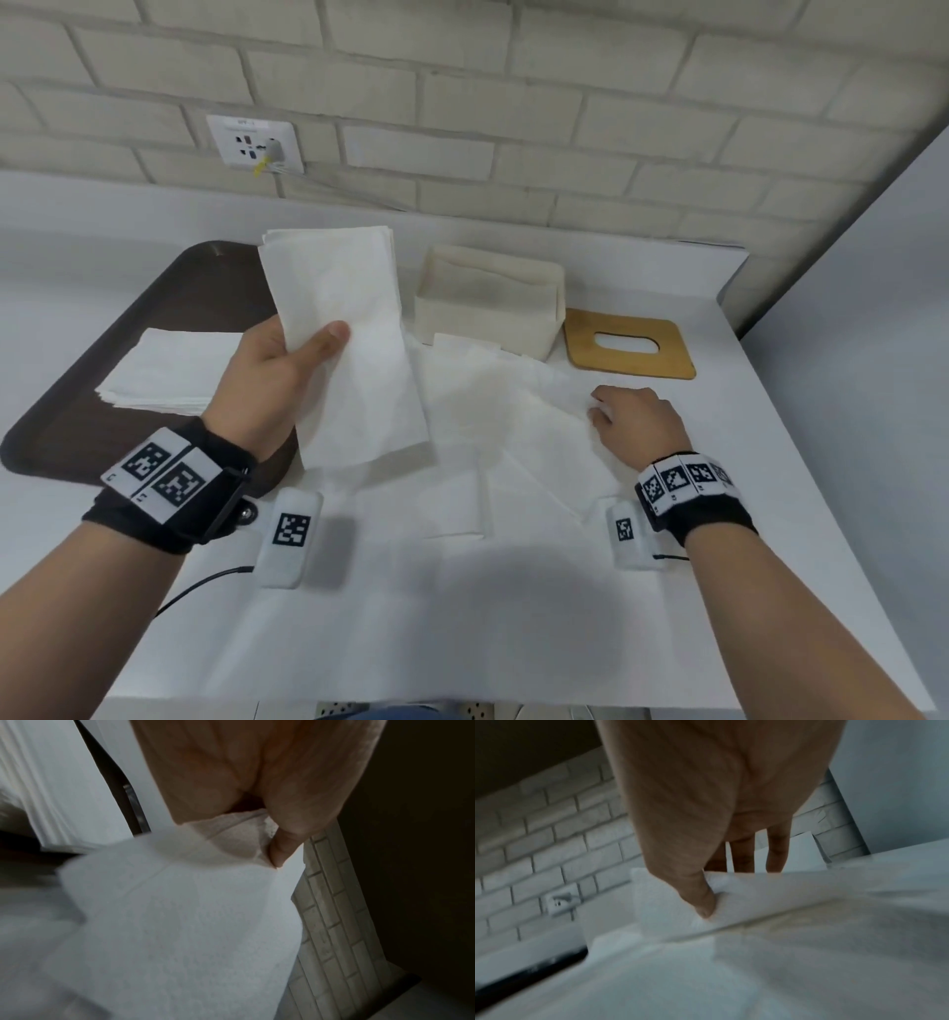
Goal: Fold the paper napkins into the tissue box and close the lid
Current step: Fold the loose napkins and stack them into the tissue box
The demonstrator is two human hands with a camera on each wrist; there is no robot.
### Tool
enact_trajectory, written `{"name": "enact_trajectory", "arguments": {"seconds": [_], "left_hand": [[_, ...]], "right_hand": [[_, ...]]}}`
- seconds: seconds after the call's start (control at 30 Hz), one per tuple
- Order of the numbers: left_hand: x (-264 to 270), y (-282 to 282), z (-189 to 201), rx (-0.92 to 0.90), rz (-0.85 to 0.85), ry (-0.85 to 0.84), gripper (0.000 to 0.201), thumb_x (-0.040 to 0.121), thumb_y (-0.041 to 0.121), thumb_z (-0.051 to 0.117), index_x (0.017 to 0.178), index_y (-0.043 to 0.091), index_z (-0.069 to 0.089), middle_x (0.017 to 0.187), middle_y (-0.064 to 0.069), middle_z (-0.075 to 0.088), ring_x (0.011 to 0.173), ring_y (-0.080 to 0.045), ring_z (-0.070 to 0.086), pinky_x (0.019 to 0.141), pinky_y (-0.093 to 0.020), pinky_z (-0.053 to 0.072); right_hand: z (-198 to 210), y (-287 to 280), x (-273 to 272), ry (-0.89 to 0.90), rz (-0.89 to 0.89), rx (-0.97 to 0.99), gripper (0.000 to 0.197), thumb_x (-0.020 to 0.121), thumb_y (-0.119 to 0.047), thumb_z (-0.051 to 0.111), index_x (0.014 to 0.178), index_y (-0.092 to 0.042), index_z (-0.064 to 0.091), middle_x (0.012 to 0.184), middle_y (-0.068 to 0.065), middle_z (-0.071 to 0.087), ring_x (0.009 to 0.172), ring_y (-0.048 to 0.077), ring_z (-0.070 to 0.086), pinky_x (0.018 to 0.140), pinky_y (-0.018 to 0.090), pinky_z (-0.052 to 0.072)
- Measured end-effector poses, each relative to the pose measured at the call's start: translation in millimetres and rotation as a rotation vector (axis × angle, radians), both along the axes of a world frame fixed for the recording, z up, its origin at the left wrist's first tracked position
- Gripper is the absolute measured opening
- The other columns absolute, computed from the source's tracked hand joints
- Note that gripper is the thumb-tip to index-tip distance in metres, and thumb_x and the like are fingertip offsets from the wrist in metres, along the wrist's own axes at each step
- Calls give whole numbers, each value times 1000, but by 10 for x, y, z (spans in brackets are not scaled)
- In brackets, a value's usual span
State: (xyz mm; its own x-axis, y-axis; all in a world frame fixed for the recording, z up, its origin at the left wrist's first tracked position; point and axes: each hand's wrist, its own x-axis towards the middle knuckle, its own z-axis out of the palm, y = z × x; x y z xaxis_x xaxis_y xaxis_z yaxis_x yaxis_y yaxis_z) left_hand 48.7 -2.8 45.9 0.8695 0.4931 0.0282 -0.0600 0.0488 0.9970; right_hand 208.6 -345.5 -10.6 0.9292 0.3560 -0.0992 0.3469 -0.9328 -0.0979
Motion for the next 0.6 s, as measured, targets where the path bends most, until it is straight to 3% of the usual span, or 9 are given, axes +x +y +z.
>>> {"name": "enact_trajectory", "arguments": {"seconds": [0.1, 0.17, 0.2, 0.3, 0.37, 0.47, 0.6], "left_hand": [[-22, 78, 11, -2, 26, -2, 16, 103, 15, 60, 113, 16, 72, 111, 4, 79, 105, -17, 74, 89, -30, 58], [-37, 93, 7, 7, 41, -1, 14, 103, 15, 60, 111, 17, 72, 107, 7, 80, 102, -14, 75, 87, -27, 58], [-46, 95, 4, 4, 50, 1, 14, 103, 15, 60, 110, 18, 72, 106, 8, 80, 100, -13, 75, 85, -26, 58], [-84, 99, -5, -4, 61, 8, 13, 103, 15, 61, 108, 18, 73, 105, 8, 80, 99, -12, 75, 86, -27, 57], [-126, 137, -15, 6, 63, 21, 12, 102, 17, 62, 106, 19, 74, 107, 6, 80, 100, -14, 75, 92, -34, 55], [-206, 252, -17, -3, 77, 29, 12, 101, 18, 63, 107, 19, 74, 108, 5, 80, 102, -17, 75, 95, -39, 54], [-308, 412, -17, -40, 109, 26, 13, 102, 15, 61, 108, 17, 72, 105, 7, 80, 100, -15, 76, 90, -34, 56]], "right_hand": [[155, 132, -140, -97, -76, 255, 24, 102, -32, 52, 112, -18, 68, 103, 10, 72, 96, 37, 64, 74, 37, 48], [218, 359, -249, -176, 0, 357, 22, 102, -30, 53, 107, -18, 70, 100, 7, 72, 95, 34, 66, 74, 39, 52], [225, 504, -294, -187, 66, 365, 23, 103, -28, 52, 113, -19, 71, 107, 5, 73, 100, 32, 66, 78, 40, 54], [110, 918, -314, -53, 306, 251, 32, 101, -22, 53, 131, -24, 65, 134, -2, 64, 119, 25, 60, 92, 40, 53], [-27, 1113, -278, 98, 444, 45, 41, 97, -19, 57, 137, -21, 57, 142, -1, 55, 124, 25, 54, 94, 41, 51], [-175, 1263, -219, 80, 508, -173, 31, 93, -21, 56, 124, -16, 60, 129, 1, 59, 108, 27, 60, 84, 38, 51], [-146, 1297, -160, -70, 492, -230, 21, 97, -17, 47, 109, -15, 65, 105, 2, 67, 91, 28, 64, 68, 33, 39]]}}
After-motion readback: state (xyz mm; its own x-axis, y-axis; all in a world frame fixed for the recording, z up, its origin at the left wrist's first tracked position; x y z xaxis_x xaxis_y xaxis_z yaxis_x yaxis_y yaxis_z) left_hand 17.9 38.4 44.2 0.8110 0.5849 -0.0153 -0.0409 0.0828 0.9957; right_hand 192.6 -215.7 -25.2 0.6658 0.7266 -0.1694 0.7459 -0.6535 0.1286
